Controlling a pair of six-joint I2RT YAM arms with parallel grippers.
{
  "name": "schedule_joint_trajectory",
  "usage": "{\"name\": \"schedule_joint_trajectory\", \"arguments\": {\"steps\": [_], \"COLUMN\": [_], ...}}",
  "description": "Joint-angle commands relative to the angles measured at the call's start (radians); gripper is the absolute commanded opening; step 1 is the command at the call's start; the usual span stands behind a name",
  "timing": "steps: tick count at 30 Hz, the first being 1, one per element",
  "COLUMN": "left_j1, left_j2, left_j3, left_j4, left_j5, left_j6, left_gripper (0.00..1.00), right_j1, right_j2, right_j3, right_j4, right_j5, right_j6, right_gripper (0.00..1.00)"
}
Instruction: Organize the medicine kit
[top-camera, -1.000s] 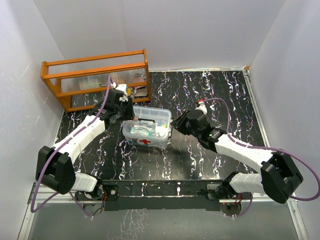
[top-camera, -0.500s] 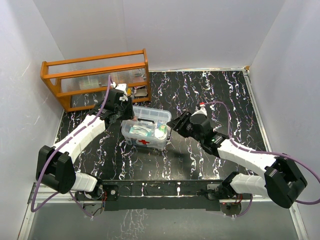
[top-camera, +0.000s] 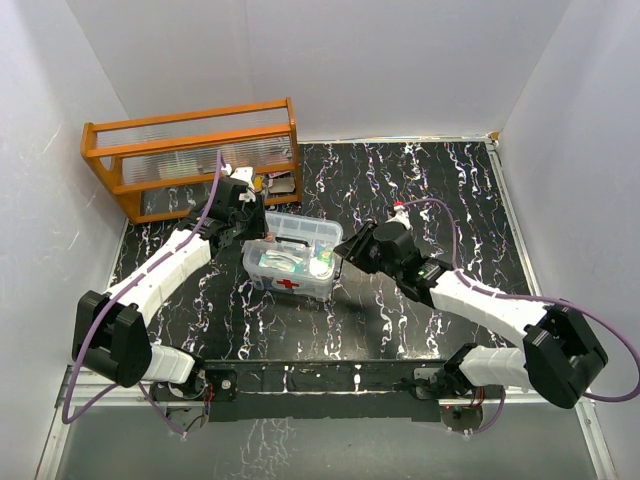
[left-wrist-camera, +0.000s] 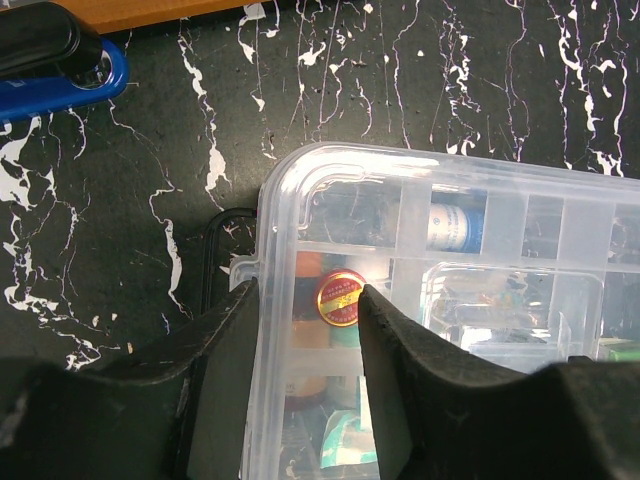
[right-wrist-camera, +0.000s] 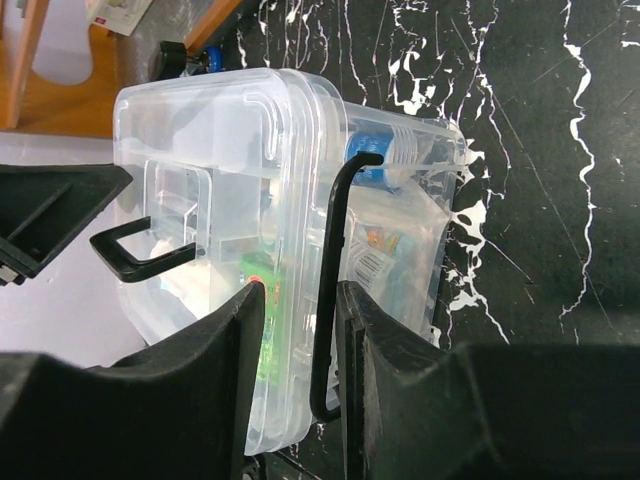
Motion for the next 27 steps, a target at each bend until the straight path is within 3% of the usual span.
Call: {"name": "schedule_joint_trajectory", "arguments": {"steps": [1,15,21,24,27], "left_j1": [-0.023,-0.023,-0.023,-0.024,-0.024], "left_j2": [0.058,0.059,0.056,0.053,0.047], "left_j3": [-0.033,-0.038,-0.040,-0.040,-0.038], "left_j4": [-0.120,-0.114,-0.115,-0.116,-0.121], "left_j5": [0.099,0.103,0.105,0.109,0.129], "left_j6": [-0.001,0.001,0.002,-0.001,-0.013], "left_gripper": [0.41,0.40,0.40,0.40,0.42], "right_j1": [0.020,0.092,0.107,0.107,0.106], "right_j2": [0.008,0.097,0.108,0.101,0.092], "right_j3": [0.118,0.287,0.309,0.319,0.350], "right_j4": [0.008,-0.252,-0.248,-0.254,-0.292], "right_j5": [-0.011,0.146,0.147,0.159,0.191], "right_j6": [-0.010,-0.046,-0.059,-0.072,-0.110], "right_gripper": [0.30,0.16,0.01,0.06,0.23]}}
